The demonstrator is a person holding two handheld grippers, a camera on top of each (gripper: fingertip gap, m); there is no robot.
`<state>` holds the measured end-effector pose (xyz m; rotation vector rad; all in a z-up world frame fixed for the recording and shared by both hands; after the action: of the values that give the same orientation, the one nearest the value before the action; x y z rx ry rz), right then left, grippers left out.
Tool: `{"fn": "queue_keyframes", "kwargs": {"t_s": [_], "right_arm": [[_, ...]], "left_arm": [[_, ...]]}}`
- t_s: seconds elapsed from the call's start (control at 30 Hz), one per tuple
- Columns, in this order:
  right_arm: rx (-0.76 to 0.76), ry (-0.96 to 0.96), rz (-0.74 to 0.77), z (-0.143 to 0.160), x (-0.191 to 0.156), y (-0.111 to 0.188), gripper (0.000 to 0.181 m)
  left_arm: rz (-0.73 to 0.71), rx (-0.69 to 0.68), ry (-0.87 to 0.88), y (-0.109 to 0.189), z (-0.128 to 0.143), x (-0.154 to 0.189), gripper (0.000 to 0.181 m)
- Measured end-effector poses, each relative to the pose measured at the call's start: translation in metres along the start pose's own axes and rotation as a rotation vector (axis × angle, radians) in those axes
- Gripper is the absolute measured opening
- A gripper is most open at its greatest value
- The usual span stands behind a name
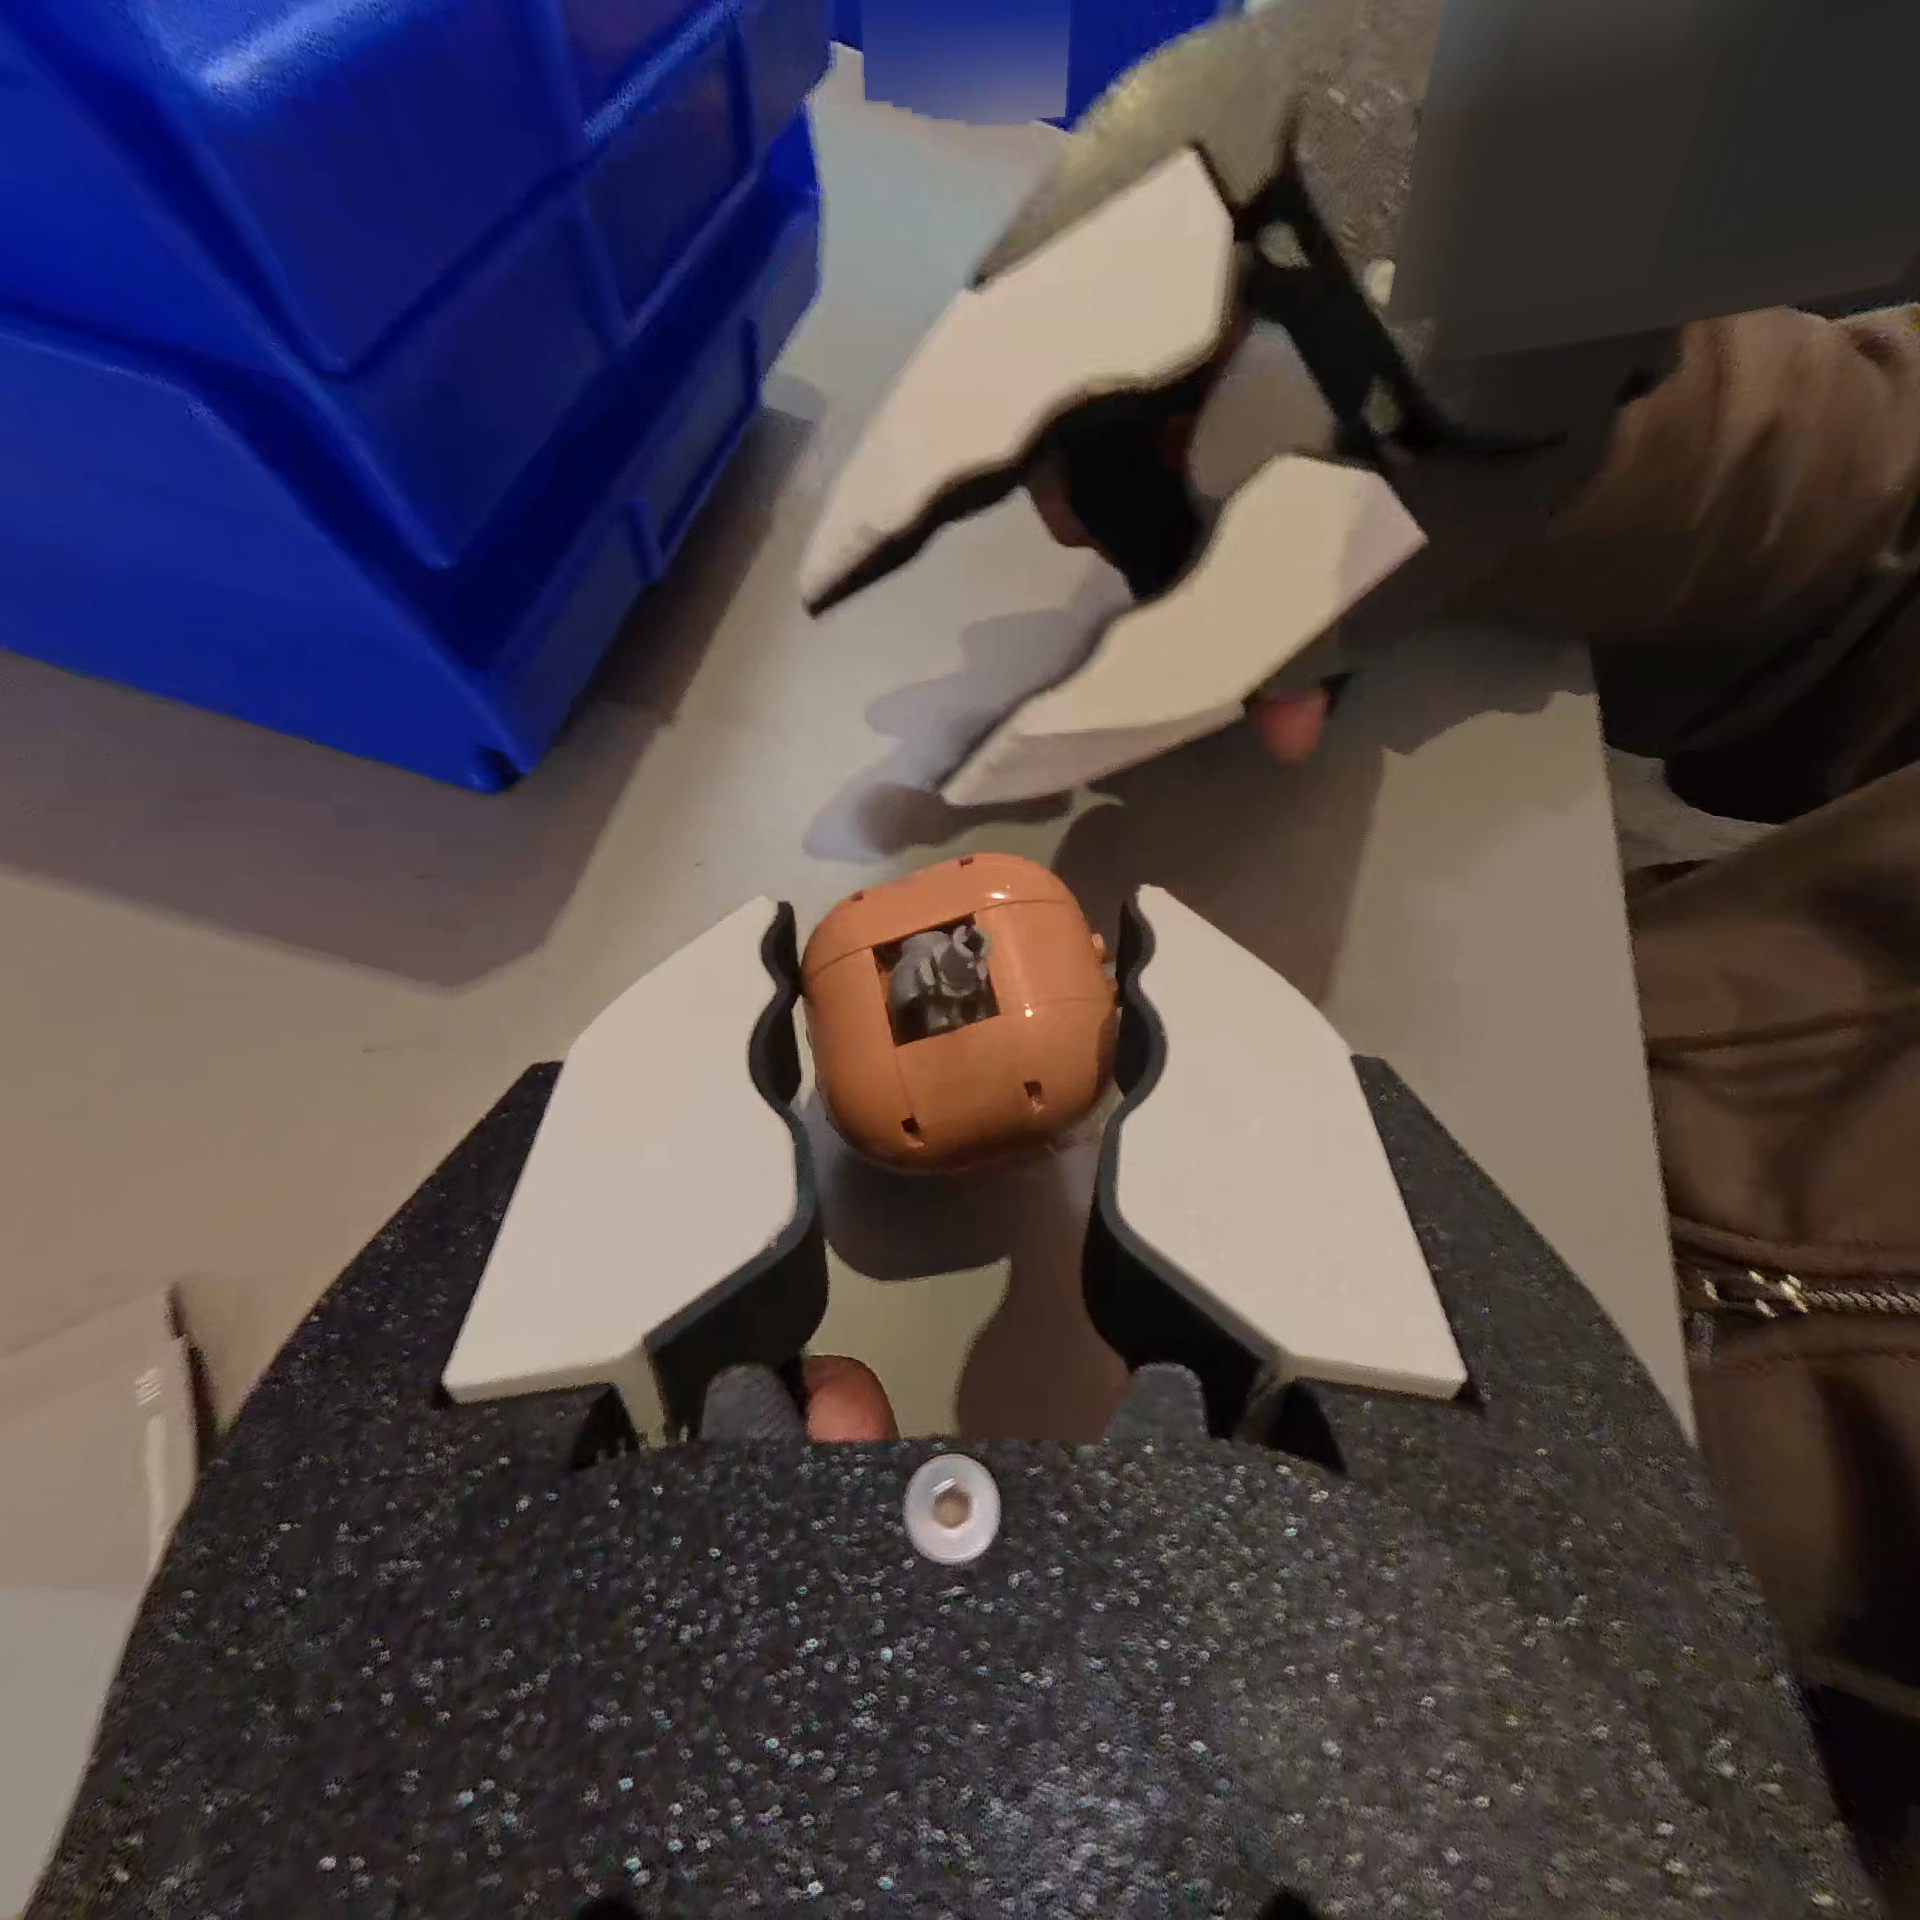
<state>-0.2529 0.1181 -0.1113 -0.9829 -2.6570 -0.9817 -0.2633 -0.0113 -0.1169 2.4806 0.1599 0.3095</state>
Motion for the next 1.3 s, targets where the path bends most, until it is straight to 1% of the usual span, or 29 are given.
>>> {"fn": "queue_keyframes", "kwargs": {"t_s": [0.13, 0.23, 0.33, 0.4, 0.47, 0.53, 0.57, 0.6, 0.67, 0.73, 0.77, 0.83, 0.9, 1.07, 1.13, 1.3], "right_arm": [[-0.038, 0.108, -0.034, 0.001, -0.016, -0.005, 0.038], [-0.055, 0.142, -0.064, 0.001, -0.027, -0.008, 0.04], [-0.057, 0.11, -0.077, 0.0, -0.033, -0.013, 0.05], [-0.063, 0.077, -0.052, -0.001, -0.034, -0.018, 0.063], [-0.08, 0.055, -0.019, -0.001, -0.033, -0.023, 0.071], [-0.095, 0.04, 0.03, 0.001, -0.029, -0.026, 0.071], [-0.097, 0.038, 0.055, 0.002, -0.026, -0.026, 0.074], [-0.1, 0.04, 0.071, 0.003, -0.023, -0.026, 0.072], [-0.102, 0.051, 0.119, 0.005, -0.016, -0.023, 0.062], [-0.071, 0.049, 0.172, 0.004, -0.007, -0.017, 0.048], [-0.067, 0.045, 0.184, 0.004, -0.004, -0.015, 0.045], [-0.08, 0.041, 0.193, 0.007, 0.001, -0.015, 0.045], [-0.101, 0.051, 0.21, 0.01, 0.004, -0.016, 0.044], [-0.062, 0.06, 0.223, 0.006, 0.006, -0.013, 0.04], [-0.043, 0.072, 0.224, 0.004, 0.004, -0.011, 0.037], [-0.024, 0.082, 0.214, 0.002, 0.001, -0.011, 0.035]], "left_arm": [[-0.063, 0.07, 0.008, 0.004, -0.005, -0.006, 0.059], [-0.11, 0.146, 0.01, 0.009, -0.012, -0.007, 0.059], [-0.132, 0.231, 0.026, 0.012, -0.018, -0.008, 0.059], [-0.124, 0.29, 0.04, 0.012, -0.021, -0.007, 0.059], [-0.101, 0.33, 0.046, 0.011, -0.024, -0.004, 0.058], [-0.058, 0.338, 0.043, 0.008, -0.024, 0.0, 0.058], [-0.051, 0.345, 0.042, 0.008, -0.025, 0.001, 0.057], [-0.063, 0.347, 0.037, 0.009, -0.024, 0.0, 0.057], [-0.066, 0.332, 0.042, 0.012, -0.023, -0.003, 0.056], [-0.039, 0.285, 0.065, 0.013, -0.019, -0.004, 0.056], [-0.034, 0.262, 0.073, 0.012, -0.017, -0.005, 0.056], [-0.031, 0.194, 0.064, 0.009, -0.013, -0.006, 0.056], [-0.044, 0.093, 0.029, 0.003, -0.006, -0.004, 0.056], [-0.025, -0.141, -0.149, -0.019, 0.01, 0.014, 0.056], [-0.031, -0.146, -0.21, -0.022, 0.01, 0.019, 0.056], [-0.074, -0.152, -0.266, -0.021, 0.01, 0.018, 0.056]]}}
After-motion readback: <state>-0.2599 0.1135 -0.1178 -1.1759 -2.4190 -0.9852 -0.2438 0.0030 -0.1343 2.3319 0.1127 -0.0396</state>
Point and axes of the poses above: each gripper's, where its closed fingertips meet, y back along the fingers, z out of its underside, x = y × z across the jaws, the point moved 7 cm from there along y, back along the fingers, and after that the axes turned 6 degrees about -x, right-handed, at the moved point
